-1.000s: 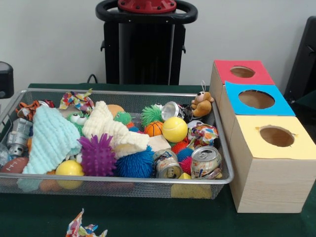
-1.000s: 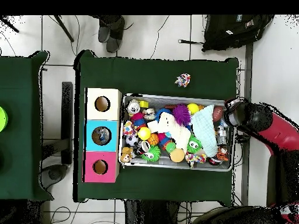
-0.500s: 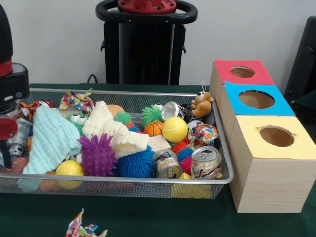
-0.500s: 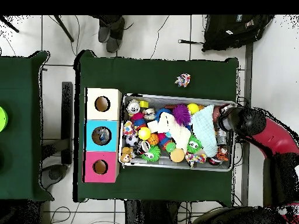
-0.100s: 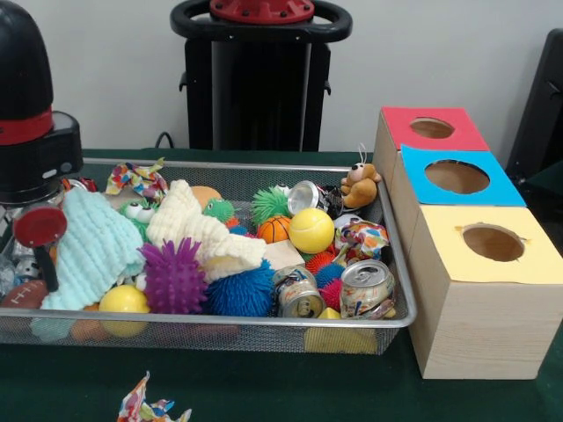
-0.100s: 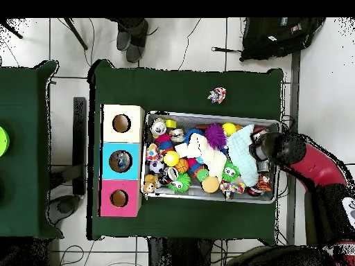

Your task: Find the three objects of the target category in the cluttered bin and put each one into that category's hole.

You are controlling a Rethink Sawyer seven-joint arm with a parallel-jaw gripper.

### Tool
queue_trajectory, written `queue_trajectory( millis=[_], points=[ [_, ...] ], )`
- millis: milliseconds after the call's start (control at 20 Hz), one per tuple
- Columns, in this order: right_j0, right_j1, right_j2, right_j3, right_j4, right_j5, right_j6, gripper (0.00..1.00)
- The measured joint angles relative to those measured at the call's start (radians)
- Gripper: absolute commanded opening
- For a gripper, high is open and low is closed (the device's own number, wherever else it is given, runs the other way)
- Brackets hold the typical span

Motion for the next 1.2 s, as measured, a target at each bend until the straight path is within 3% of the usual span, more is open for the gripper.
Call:
queue_trajectory(
  millis=[600, 1200],
  points=[
    [0.011, 0.002, -0.003, 0.002, 0.000, 0.001, 0.000, 1.00],
    [0.012, 0.024, -0.019, -0.074, 0.000, 0.012, 0.000, 1.00]
  ],
)
